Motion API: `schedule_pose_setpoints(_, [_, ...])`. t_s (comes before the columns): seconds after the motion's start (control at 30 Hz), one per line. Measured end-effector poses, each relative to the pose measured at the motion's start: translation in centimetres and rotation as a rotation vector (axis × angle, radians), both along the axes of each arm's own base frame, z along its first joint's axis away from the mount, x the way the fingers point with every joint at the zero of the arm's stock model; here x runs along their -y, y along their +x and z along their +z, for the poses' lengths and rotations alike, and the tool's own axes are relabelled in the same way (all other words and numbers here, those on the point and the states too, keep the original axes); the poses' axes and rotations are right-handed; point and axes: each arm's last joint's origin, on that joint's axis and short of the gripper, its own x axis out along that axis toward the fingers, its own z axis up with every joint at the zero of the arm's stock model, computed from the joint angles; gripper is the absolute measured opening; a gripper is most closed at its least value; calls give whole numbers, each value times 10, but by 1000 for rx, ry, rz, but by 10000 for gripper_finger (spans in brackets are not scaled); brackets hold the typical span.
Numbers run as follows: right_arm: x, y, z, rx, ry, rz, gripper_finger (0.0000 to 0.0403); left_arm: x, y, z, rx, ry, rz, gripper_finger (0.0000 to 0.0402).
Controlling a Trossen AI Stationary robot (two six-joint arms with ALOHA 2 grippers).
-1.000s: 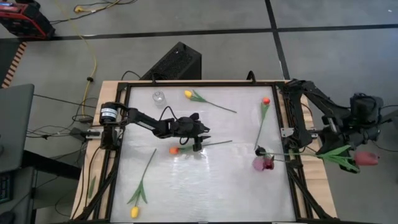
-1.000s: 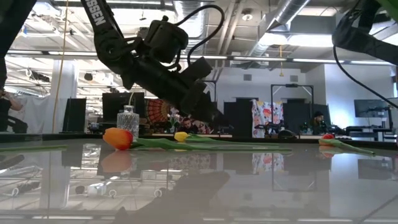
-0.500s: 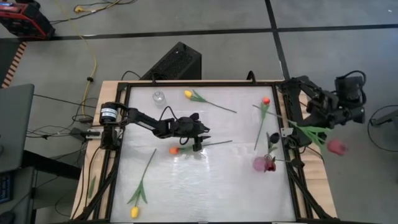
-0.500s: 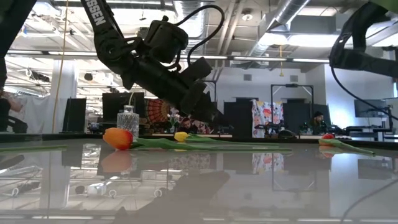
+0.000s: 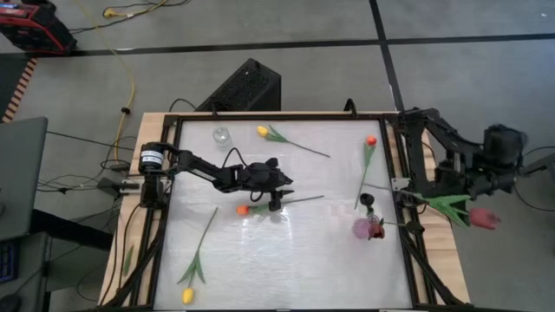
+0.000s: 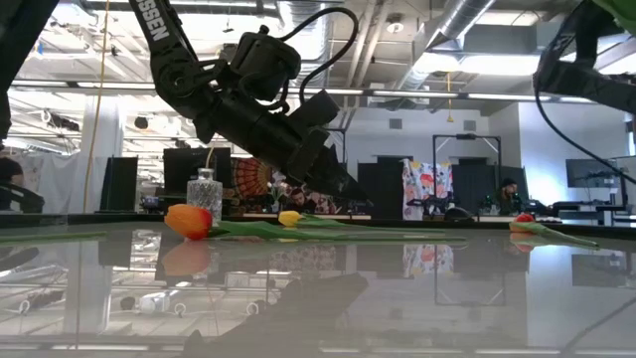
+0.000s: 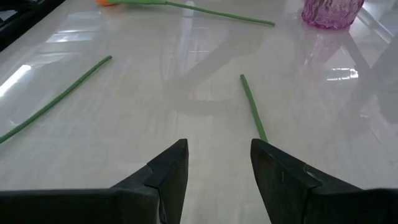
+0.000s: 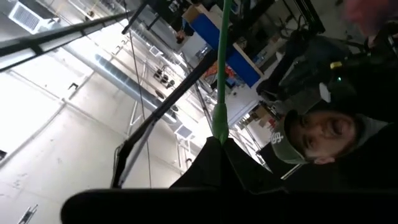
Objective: Sort flowers into vase by color
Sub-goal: Put the dark red flower into the pink vase
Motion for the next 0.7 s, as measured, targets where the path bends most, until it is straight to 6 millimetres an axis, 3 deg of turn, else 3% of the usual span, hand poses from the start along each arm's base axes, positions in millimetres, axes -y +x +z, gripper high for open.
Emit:
schedule_pose_setpoints(0.33, [-33, 5, -7, 5, -17, -135, 22, 0, 0, 0, 0, 1, -1, 164])
schedule_pose_setpoints(0.7, [-42, 28, -12, -6, 64, -332, 22, 0, 0, 0, 2, 0, -1, 164])
